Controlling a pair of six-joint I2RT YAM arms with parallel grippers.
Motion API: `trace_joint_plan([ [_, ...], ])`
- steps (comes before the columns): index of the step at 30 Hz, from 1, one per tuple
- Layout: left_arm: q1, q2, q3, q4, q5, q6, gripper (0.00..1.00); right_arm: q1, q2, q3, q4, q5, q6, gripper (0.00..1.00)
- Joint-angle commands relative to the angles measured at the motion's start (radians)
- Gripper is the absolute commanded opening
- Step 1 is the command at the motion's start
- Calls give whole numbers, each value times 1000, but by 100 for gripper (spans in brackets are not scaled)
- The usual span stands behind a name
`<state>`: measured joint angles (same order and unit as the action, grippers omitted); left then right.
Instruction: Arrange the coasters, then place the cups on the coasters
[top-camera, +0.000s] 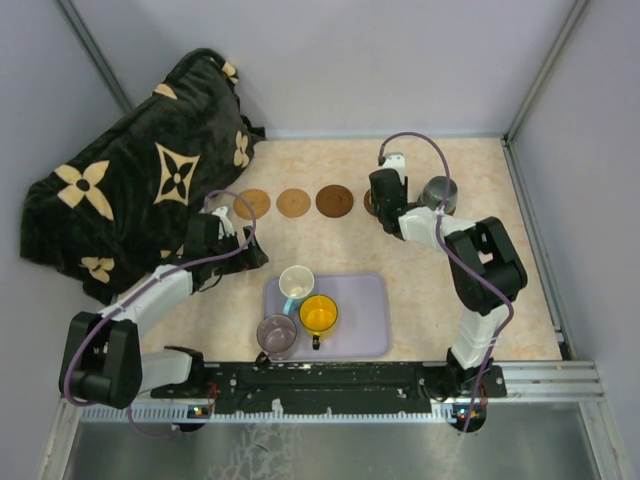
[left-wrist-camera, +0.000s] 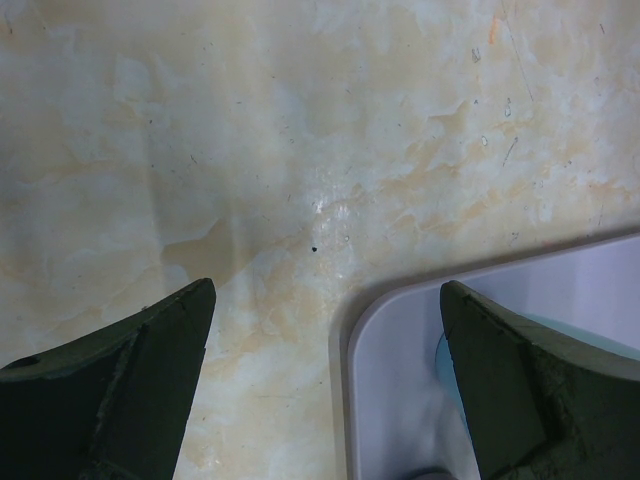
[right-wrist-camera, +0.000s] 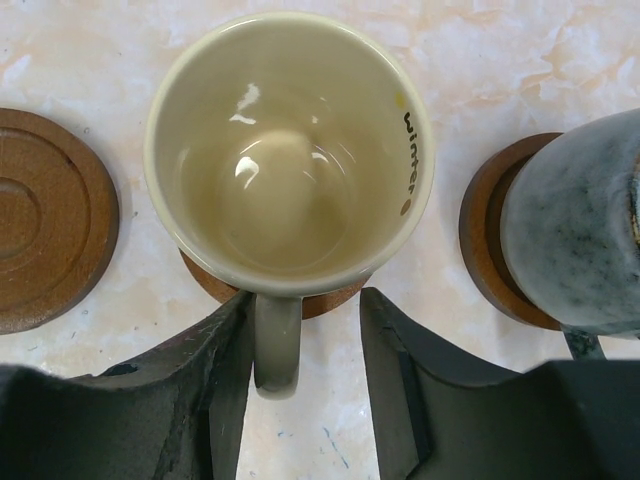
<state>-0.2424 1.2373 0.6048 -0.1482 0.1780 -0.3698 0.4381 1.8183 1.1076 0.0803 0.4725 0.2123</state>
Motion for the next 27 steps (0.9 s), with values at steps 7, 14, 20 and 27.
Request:
trace_joint_plan([
  [7,-5,0,15,24,16,-4,100,3,-37,38,61,38,0,46],
  [14,-6,-10,11,22,17,-9,100,9,-78,12,58,45,-4,46],
  [20,-6,-21,4,19,16,-14,100,9,-92,-3,49,47,-4,46],
  [27,-6,-32,1,13,13,-19,100,16,-109,-27,47,40,-1,43],
])
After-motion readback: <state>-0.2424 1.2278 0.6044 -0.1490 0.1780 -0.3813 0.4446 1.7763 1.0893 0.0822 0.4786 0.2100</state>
